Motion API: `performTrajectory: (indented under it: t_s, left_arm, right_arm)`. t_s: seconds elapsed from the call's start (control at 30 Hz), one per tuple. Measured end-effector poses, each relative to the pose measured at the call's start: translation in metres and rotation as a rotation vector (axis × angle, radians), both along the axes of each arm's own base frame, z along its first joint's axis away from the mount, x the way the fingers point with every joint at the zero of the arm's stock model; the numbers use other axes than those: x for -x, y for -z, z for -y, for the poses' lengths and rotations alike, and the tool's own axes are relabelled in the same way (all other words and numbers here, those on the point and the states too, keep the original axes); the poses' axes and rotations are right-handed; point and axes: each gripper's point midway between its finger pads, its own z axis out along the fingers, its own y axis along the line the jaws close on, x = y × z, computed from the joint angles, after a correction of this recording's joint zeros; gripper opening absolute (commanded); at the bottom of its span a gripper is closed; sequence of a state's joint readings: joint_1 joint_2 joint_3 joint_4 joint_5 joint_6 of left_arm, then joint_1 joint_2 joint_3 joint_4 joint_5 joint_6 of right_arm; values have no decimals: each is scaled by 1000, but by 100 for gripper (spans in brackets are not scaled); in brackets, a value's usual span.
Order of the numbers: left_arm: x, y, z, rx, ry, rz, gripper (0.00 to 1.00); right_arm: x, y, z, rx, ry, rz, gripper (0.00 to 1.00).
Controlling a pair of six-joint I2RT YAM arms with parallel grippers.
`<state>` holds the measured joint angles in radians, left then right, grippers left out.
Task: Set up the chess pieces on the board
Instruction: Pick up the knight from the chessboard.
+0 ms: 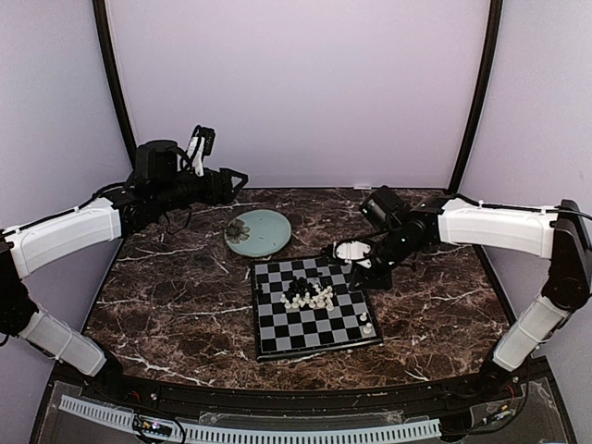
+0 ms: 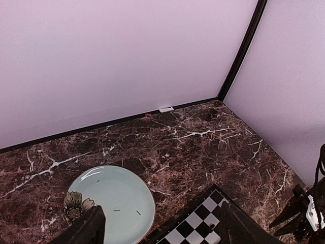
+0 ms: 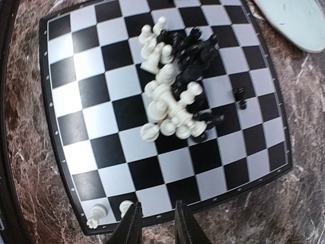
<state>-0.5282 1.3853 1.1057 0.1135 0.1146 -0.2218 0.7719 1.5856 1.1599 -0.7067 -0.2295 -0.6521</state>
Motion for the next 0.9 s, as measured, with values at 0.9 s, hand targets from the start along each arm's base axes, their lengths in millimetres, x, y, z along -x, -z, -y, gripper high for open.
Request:
performTrajectory:
  t_s: [0.9]
  left_arm:
    - [1, -4, -1, 4, -3, 8, 79]
  right_arm:
    - [1, 40, -43, 23, -103, -90, 33]
